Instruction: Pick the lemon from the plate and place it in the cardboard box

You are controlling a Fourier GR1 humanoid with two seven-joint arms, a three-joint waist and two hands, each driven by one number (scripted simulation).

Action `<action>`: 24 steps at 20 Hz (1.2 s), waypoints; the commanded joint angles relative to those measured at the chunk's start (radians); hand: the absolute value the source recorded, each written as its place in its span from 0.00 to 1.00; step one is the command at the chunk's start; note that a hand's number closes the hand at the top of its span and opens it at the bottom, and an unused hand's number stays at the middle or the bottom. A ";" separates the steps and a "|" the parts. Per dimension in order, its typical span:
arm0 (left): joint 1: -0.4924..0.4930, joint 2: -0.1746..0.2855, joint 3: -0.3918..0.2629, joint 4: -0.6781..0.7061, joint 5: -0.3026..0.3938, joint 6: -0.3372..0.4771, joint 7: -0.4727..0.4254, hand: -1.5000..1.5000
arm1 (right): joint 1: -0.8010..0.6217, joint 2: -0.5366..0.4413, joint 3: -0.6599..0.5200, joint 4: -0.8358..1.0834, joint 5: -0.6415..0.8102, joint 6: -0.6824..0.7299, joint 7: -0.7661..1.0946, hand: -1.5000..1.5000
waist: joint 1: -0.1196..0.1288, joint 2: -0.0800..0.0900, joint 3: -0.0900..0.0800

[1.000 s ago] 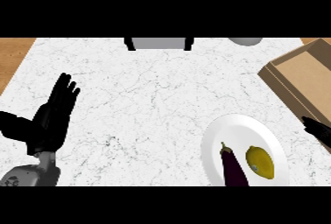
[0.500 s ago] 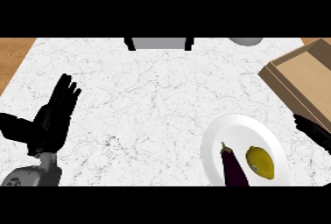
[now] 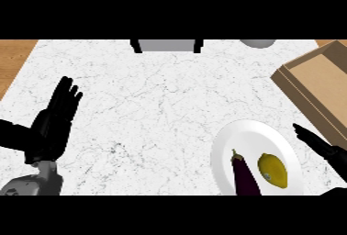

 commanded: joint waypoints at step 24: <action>0.085 -0.090 0.022 -0.080 -0.072 -0.065 0.001 0.50 | -0.024 0.123 0.056 0.031 0.183 -0.021 0.006 0.00 | 0.002 0.000 0.000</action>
